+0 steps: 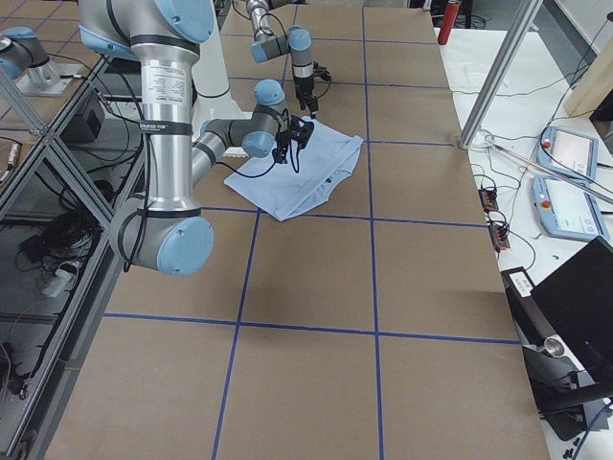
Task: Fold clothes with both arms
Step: 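Grasp the shirt corner nearest the robot with the left gripper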
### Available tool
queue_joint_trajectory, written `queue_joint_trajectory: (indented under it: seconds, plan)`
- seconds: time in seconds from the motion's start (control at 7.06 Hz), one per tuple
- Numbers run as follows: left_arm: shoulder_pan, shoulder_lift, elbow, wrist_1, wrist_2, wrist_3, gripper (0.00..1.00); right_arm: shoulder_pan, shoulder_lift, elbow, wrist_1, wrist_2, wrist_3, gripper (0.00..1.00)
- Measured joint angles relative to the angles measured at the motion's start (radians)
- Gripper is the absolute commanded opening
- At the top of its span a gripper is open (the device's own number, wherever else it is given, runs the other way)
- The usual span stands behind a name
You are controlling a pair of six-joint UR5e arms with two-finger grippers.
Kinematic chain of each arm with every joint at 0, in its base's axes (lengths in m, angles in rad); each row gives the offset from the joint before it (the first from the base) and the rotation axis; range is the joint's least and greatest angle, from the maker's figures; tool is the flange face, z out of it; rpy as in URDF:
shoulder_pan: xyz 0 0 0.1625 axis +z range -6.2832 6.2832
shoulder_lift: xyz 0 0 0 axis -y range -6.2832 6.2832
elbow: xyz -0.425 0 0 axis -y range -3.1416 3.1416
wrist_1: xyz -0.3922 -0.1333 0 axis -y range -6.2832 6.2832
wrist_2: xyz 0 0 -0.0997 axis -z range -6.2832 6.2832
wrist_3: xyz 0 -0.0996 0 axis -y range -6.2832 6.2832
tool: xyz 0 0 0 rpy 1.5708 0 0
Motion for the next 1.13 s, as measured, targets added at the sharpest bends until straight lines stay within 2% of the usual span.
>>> queue_joint_trajectory:
  seconds: [0.43, 0.71, 1.13]
  plan:
    - [0.044, -0.003, 0.02, 0.035, 0.049, -0.051, 0.89, 0.006, 0.002, -0.019, 0.001, -0.007, -0.004, 1.0]
    - [0.026, -0.003, 0.039, 0.039, 0.075, -0.048, 0.7, 0.007, 0.003, -0.023, 0.001, -0.007, -0.004, 1.0]
    - [0.017, 0.001, 0.037, 0.04, 0.078, -0.044, 0.7, 0.008, 0.003, -0.026, 0.002, -0.007, -0.004, 1.0]
